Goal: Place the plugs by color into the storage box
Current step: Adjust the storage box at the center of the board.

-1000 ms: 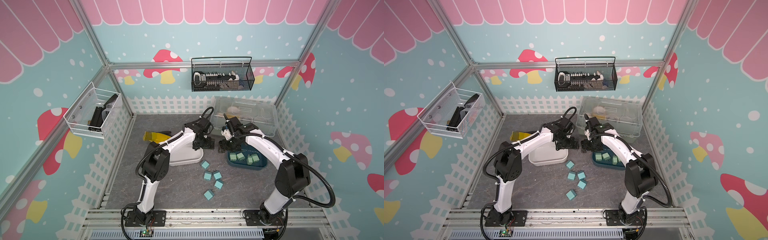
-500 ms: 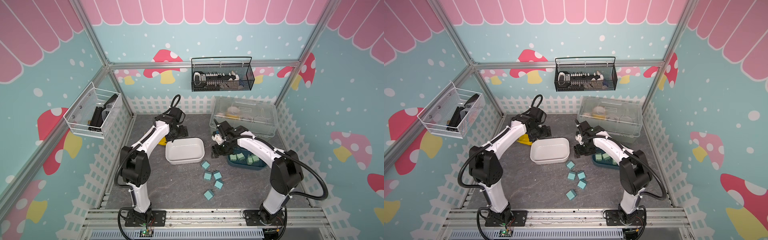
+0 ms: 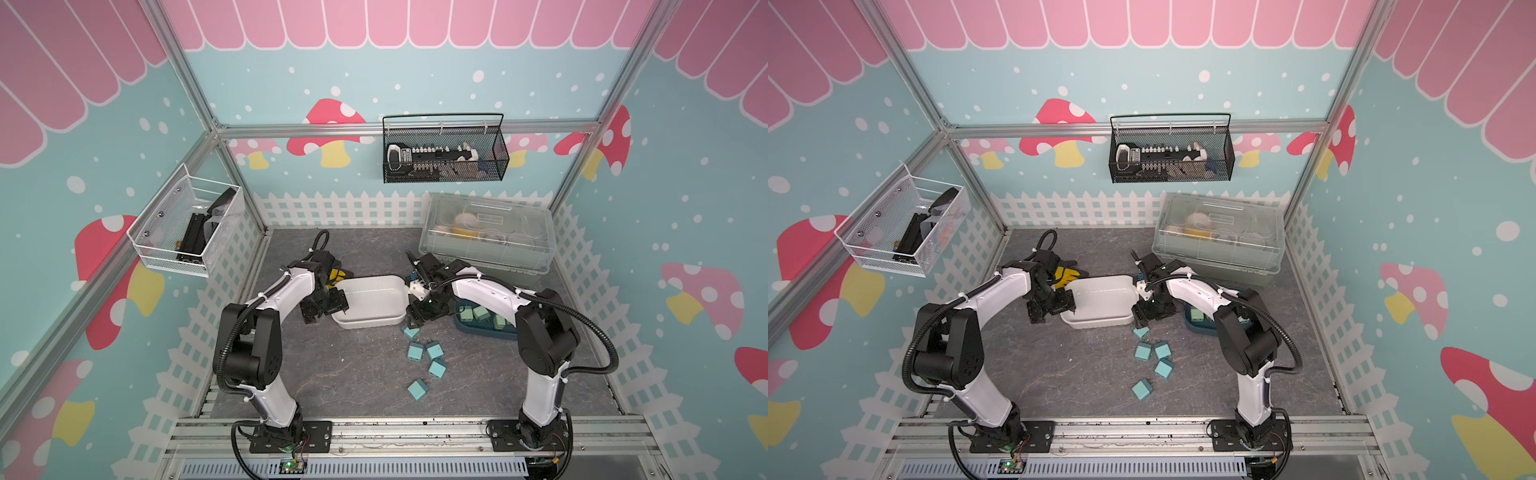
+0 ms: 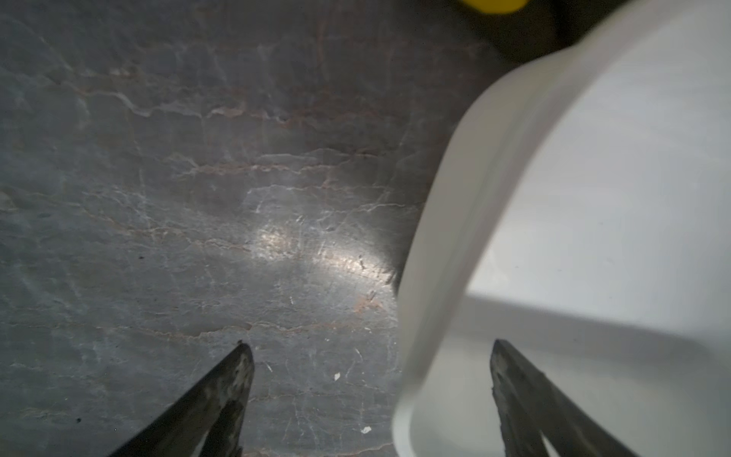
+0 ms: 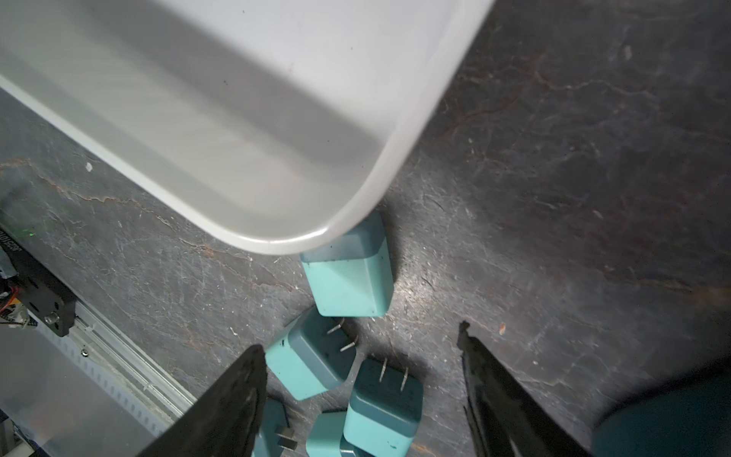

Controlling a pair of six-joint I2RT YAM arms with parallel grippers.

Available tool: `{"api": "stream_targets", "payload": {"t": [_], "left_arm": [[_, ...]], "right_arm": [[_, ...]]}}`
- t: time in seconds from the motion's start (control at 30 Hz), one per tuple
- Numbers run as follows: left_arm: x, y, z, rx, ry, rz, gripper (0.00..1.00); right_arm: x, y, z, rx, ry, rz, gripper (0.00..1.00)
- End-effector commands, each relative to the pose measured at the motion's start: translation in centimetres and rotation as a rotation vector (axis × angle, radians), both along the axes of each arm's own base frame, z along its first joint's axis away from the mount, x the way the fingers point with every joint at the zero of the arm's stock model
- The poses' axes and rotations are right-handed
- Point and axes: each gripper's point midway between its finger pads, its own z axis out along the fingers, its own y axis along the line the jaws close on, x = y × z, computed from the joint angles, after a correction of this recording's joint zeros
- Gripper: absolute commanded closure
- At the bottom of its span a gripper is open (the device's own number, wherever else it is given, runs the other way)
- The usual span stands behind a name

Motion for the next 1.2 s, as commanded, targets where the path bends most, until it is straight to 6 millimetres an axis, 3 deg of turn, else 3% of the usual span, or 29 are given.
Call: {"api": "stream_targets", "payload": {"t": [0.0, 0.1, 0.23, 0.43, 0.6, 0.73, 0.93, 1.03, 1.17], "left_arm": [[0.5, 1.8, 0.4, 0.010, -0.044, 0.035, 0.10], [0.2, 3.9, 0.9, 0.008, -0.043, 0.110, 0.10], [1.1, 4.9, 2.4, 0.016, -0.071, 0.139, 0.10], [3.0, 3.7, 2.5, -0.052, -0.087, 0.140, 0.10], [4.3, 3.1, 2.2, -0.086, -0.100, 0.118, 0.10], [4.9, 2.8, 1.7, -0.095, -0.093, 0.099, 0.10], [5.4, 1.3, 1.5, -0.115, -0.081, 0.059, 0.10], [5.2, 0.1, 1.4, -0.118, -0.075, 0.035, 0.09], [5.1, -0.8, 1.1, -0.113, -0.066, 0.023, 0.10]], "right_arm": [[-0.2, 1.2, -0.5, 0.015, -0.004, 0.064, 0.25], [-0.4, 1.6, -1.2, 0.005, 0.009, 0.074, 0.25], [-0.2, 1.8, -2.6, -0.021, 0.038, 0.063, 0.25], [0.4, 1.9, -4.0, -0.058, 0.044, 0.065, 0.28], [0.5, 1.0, -5.2, -0.119, 0.056, 0.063, 0.38], [0.4, 0.5, -5.1, -0.137, 0.049, 0.062, 0.48], [-0.2, -1.2, -4.7, -0.186, 0.032, 0.049, 0.53], [-0.6, -1.8, -4.5, -0.194, 0.033, 0.039, 0.53], [-1.0, -2.3, -5.2, -0.216, 0.046, 0.027, 0.40]]}}
